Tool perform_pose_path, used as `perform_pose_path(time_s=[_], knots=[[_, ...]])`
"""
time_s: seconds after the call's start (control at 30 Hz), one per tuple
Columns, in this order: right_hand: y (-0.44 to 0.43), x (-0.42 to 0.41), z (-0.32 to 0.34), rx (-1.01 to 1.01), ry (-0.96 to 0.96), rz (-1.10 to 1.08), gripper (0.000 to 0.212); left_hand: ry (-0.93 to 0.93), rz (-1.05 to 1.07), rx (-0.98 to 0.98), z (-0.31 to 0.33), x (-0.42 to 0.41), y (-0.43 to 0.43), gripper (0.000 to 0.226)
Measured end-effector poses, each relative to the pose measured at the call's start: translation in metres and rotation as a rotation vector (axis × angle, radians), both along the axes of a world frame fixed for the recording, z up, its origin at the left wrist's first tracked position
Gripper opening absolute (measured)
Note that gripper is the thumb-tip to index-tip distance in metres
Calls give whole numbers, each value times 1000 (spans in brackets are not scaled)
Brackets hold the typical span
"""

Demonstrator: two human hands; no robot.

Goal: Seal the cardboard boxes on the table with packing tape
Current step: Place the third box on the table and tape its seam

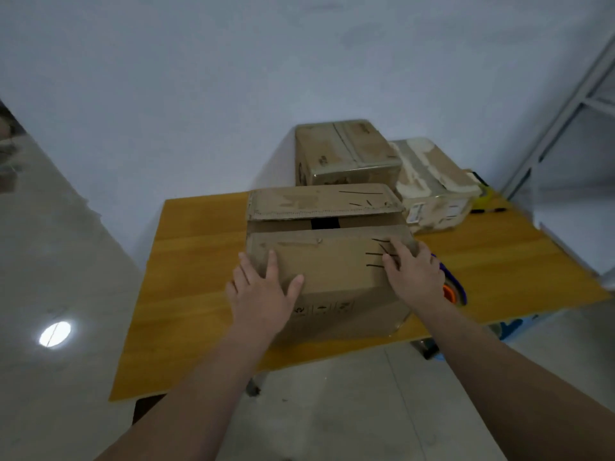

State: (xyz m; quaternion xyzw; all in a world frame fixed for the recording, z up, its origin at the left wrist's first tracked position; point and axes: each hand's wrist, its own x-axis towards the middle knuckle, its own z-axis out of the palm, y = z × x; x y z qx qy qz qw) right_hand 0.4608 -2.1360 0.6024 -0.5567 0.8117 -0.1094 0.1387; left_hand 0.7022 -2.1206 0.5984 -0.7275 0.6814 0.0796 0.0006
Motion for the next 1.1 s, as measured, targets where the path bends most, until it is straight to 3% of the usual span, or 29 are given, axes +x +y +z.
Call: perform_pose_path(time_s=[0.2, 0.33, 0.43, 0.53, 0.67, 0.83, 0.97, 1.1], knots=[[-12, -42, -4, -227, -324, 50, 44, -1, -368, -100, 1, -48, -13, 94], [-21, -82, -24, -287, -650, -157, 45, -49, -527, -60, 0, -100, -25, 92], [-34, -120, -51, -35, -628, -285, 36, -100, -542, -81, -2, -140, -34, 92], [-44, -160, -81, 165, -561, -244, 37, -117, -508, -87, -7, -170, -42, 94], [-54, -199, -117, 311, -520, -148, 57, -92, -410, -68, -6, -195, -43, 94], [-62, -211, -139, 427, -461, -48, 51, -74, -362, -43, -5, -213, -41, 96], [-61, -218, -141, 387, -320, -62, 32, -82, -355, -17, -5, -221, -35, 95], [-60, -228, -116, 129, -489, -133, 34, -66, -348, 1, -1, -234, -35, 93]])
